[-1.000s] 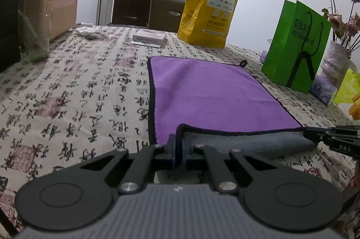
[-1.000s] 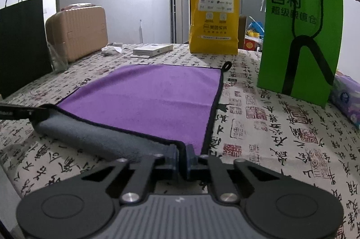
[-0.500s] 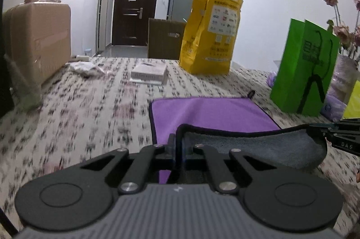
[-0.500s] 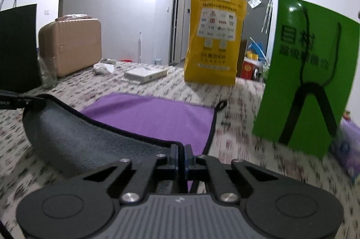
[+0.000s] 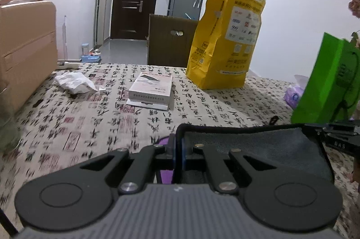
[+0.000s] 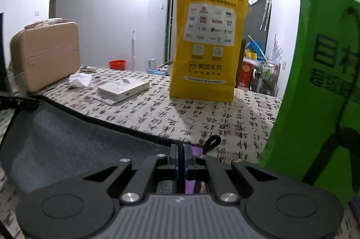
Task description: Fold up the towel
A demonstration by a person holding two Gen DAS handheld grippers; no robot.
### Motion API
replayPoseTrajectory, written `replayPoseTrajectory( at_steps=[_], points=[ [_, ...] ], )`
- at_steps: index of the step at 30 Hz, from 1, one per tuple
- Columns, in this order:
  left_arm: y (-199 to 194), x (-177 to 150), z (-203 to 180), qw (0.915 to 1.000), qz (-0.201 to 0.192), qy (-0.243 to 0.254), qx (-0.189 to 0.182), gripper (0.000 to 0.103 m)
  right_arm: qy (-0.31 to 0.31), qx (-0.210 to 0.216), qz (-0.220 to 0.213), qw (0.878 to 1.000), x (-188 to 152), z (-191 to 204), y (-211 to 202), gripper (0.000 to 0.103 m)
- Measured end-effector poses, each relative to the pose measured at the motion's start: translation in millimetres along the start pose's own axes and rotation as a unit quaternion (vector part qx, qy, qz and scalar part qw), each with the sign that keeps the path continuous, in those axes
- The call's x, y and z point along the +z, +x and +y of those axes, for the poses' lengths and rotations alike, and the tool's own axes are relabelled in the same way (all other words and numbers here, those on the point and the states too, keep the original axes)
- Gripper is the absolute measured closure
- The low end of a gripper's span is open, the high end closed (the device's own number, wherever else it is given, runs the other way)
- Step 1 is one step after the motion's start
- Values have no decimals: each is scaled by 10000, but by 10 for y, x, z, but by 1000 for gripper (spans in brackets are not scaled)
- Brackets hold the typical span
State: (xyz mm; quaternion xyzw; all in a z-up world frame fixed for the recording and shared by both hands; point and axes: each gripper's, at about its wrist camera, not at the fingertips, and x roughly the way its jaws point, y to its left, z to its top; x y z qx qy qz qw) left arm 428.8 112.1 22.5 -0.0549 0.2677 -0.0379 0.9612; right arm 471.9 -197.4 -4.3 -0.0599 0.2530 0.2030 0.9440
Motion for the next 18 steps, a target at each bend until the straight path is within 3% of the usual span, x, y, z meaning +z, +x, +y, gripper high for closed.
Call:
replayPoseTrajectory(
  at_steps=[16,18],
  points=[
    [935,136,190,9978,626,-147,154,98,177,76,528,9984,106,-240,852,98],
    [1009,118,200,9968,764,-125,209,97,157,35,613,9980,85,-235,924,93]
  ],
)
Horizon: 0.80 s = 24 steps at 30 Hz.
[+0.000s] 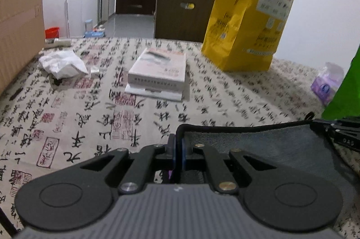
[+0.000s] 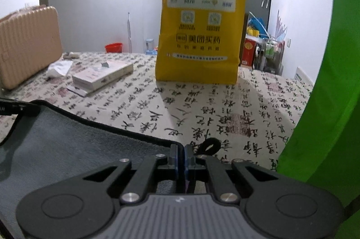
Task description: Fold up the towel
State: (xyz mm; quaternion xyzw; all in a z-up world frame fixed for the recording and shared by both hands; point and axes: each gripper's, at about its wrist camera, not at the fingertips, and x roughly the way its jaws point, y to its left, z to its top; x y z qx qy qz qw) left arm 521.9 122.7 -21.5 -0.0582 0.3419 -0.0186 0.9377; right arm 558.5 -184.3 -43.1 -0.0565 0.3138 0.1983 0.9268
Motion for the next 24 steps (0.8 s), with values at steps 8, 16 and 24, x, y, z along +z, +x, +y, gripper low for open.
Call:
replayPoseTrajectory(
  at_steps=[8,16,24],
  points=[
    [28,-50,24,9993,66,99,357,24,104,-119,10,9999,-19,-21,41,50],
    [-120,-32,28,9989,-19,104,453,6,380,13,-109,9992,-7,-48,-90,18],
    [-347,-82,13,9987,-84,21,510,3,377,38,-152,9992,-47,24,-307,14]
  ],
)
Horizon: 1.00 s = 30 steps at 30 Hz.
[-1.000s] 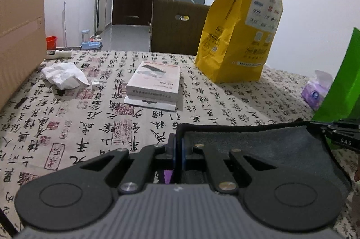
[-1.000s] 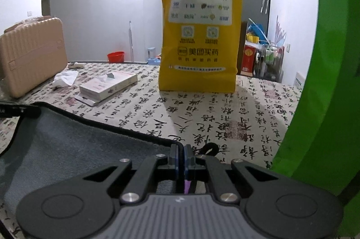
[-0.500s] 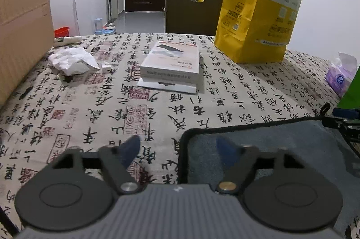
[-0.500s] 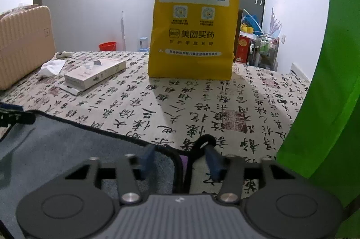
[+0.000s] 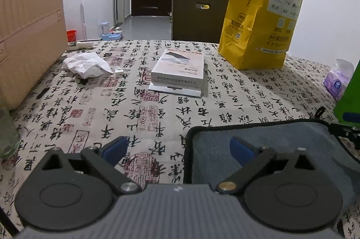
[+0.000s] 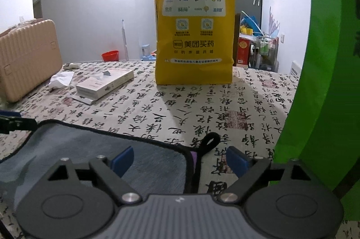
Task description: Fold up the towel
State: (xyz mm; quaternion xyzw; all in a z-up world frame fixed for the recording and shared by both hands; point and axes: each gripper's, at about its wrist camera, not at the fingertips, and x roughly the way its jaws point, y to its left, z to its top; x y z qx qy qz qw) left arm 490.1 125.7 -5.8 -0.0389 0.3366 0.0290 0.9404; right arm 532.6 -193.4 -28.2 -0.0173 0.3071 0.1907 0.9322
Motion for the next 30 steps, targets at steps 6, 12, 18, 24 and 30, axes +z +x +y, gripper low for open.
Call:
replayPoseTrajectory(
  at_steps=[6,12,18,24,30],
  points=[
    [-208,-42,-9,9999,-1,84,75,0,4,3,-80,10000,-14,16,-220,13],
    [-408,-105,-35,9998,22,149,88,0,52,22,-177,9998,-49,24,-449,12],
    [-556,-196,-81,9999,25,114,90,0,40,25,-194,9998,-148,87,-626,7],
    [-730,-330,-81,10000,-22,-16,30,0,103,108,-300,9994,-284,188,-815,6],
    [-990,-487,-110,9998,-205,-69,26,0,63,142,-426,9990,-355,316,-1011,5]
  ],
)
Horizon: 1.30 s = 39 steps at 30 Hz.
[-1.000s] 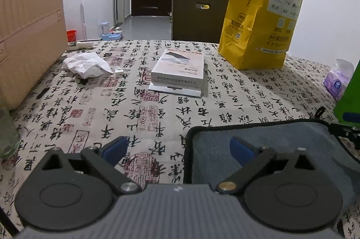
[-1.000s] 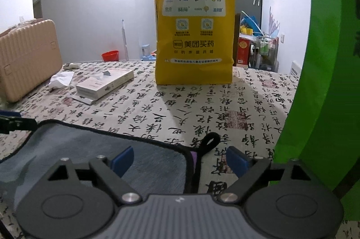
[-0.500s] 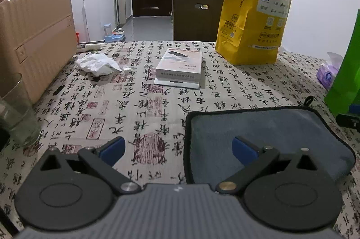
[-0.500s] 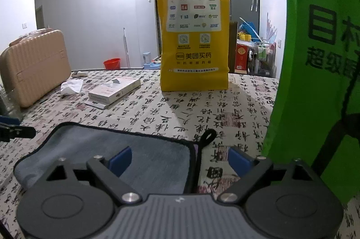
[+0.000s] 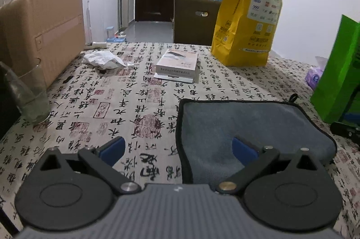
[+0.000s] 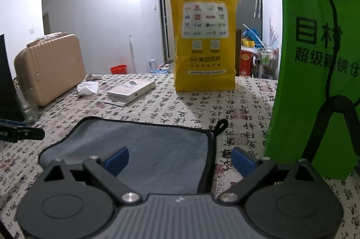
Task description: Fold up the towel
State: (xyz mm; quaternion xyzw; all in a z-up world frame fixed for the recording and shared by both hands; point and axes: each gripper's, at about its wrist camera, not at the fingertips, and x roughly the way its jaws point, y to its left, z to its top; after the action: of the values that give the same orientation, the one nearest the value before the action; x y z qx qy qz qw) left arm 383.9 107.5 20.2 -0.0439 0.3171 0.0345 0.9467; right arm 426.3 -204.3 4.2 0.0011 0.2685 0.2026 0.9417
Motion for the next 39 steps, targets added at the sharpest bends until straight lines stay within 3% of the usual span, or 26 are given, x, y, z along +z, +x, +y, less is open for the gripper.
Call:
replayPoseTrajectory(
  at_steps=[21,39],
  points=[
    [-745,-549,-84,9993,-302,-9,-207,0,95,-184,-245,9995,-450,274,-773,2],
    [-1449,-1164,-226,9974,-670,53,-243,0,-41,-103,-431,9990,-945,789,-1444,0]
  ],
)
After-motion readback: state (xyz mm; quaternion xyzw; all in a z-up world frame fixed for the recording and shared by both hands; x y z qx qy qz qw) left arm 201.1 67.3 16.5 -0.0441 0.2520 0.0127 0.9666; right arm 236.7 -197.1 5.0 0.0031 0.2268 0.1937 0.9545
